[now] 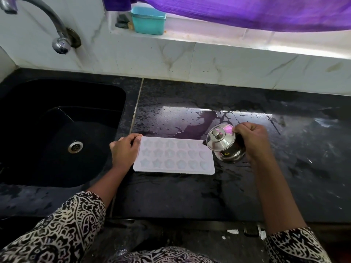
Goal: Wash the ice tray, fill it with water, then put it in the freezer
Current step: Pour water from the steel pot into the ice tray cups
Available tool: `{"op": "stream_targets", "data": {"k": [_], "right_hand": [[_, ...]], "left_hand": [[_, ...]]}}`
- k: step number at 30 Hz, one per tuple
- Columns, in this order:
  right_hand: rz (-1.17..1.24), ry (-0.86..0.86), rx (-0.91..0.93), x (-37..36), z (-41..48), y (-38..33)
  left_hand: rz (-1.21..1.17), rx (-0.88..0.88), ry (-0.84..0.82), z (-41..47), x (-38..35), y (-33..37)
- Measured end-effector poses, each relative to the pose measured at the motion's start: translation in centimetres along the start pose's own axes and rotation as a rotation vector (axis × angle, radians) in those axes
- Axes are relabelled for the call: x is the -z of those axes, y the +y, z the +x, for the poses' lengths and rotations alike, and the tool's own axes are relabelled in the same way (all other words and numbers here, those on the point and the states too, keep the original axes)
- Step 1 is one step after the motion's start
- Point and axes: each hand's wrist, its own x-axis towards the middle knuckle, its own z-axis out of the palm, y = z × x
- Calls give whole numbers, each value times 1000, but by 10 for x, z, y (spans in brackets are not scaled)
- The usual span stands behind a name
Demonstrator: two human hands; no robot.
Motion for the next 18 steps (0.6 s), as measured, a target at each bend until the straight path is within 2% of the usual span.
{"op": "stream_targets", "data": {"k": [18], "right_hand": [[-36, -3, 48, 3, 3, -11]], "left_hand": [[47, 5, 6, -1, 0, 2]]}}
